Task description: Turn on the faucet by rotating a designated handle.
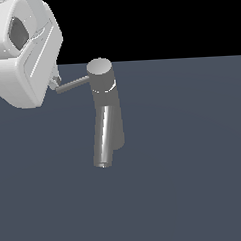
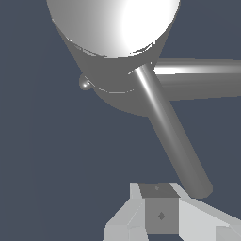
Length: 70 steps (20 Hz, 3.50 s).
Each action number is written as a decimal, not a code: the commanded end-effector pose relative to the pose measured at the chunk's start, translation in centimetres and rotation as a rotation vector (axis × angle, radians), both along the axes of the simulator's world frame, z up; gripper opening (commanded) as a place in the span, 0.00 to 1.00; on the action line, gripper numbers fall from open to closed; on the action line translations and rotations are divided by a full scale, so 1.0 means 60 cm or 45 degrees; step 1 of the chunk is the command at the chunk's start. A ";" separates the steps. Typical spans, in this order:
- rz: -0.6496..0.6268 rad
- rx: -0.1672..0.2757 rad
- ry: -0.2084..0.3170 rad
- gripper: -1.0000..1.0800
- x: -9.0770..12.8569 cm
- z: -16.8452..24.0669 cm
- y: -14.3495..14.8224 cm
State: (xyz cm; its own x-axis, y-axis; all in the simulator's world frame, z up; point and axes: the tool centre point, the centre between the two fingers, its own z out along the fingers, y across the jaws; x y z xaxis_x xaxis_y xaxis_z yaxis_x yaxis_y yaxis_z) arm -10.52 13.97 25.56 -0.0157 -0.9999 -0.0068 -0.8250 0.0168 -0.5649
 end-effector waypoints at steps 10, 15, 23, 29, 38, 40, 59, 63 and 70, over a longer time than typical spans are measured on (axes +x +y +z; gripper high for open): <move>-0.021 -0.003 0.004 0.00 -0.032 -0.022 -0.041; -0.024 -0.004 0.005 0.00 -0.045 -0.032 -0.054; -0.028 -0.005 0.007 0.00 -0.067 -0.047 -0.076; -0.031 -0.006 0.009 0.00 -0.081 -0.056 -0.089; -0.012 -0.006 -0.003 0.00 -0.078 -0.050 -0.100; -0.013 -0.006 -0.002 0.00 -0.079 -0.051 -0.107; -0.024 -0.006 0.004 0.00 -0.089 -0.058 -0.170; -0.026 -0.006 0.006 0.00 -0.091 -0.059 -0.183; -0.030 -0.006 0.008 0.00 -0.095 -0.062 -0.207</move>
State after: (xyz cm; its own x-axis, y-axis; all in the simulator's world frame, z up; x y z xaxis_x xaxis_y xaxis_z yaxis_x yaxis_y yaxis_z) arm -15.84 3.09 22.32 -0.0051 -1.0000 0.0036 -0.8223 0.0022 -0.5691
